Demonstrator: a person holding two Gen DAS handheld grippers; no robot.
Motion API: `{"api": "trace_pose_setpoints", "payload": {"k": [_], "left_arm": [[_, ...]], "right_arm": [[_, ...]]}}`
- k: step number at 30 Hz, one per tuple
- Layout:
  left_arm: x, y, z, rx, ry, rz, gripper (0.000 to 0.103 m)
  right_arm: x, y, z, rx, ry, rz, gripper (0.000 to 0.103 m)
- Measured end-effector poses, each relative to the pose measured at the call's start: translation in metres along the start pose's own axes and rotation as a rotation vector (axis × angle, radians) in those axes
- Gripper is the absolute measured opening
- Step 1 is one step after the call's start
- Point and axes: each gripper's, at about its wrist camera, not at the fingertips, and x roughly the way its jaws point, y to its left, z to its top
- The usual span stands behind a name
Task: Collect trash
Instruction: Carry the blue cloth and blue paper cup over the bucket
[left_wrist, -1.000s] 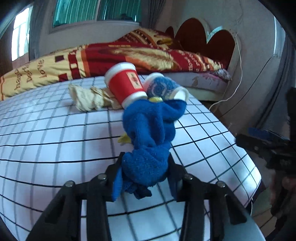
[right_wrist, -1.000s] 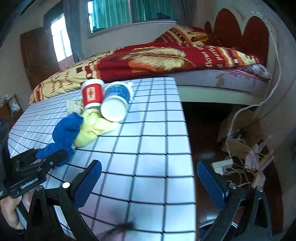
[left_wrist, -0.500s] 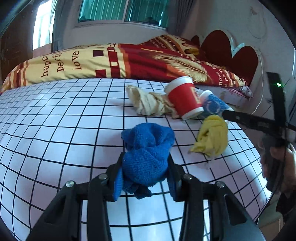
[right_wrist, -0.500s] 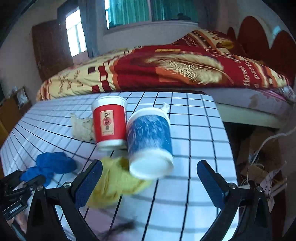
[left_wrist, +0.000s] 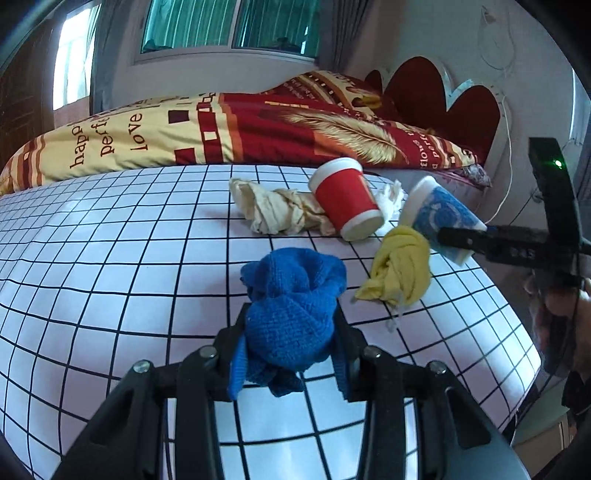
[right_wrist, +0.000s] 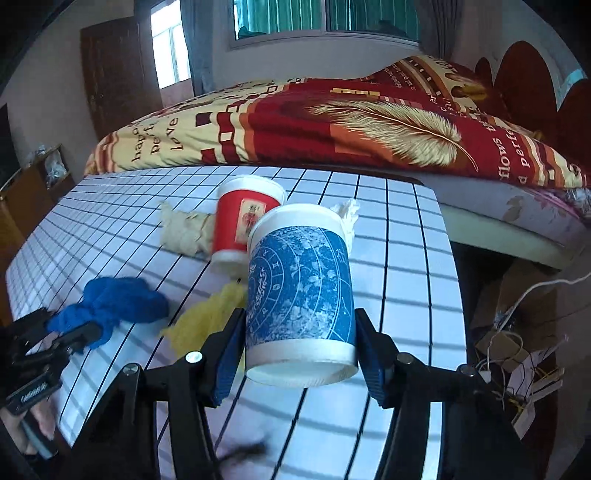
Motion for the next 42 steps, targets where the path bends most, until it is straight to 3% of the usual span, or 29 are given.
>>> {"api": "trace_pose_setpoints", "payload": {"k": [6,20,30,42], "left_arm": [[-0.017,-0.008,-0.005,0.017,-0.014,-0.002,0.039],[-0.065,-0.061,-0.029,0.083,-0.04,-0.067,0.039],[-0.073,-0.109,-0.049,0.138,-0.01,-0.121,0.039],[-0.082,-0.171,-0.065,0.237,0.005,-0.21,0.039]], "right_arm": [[-0.03,-0.004,-0.029,0.004,0.002,-0.004,0.059],[-0.119,-0.006,-0.107,0.049,-0.089,-0.062,0.059],[-0.184,-0.034,-0.171,0.119,-0.123,-0.144,0.059],[-0.23,-0.073,-0.232,0.219,-0.152,-0.232,0.059]]}}
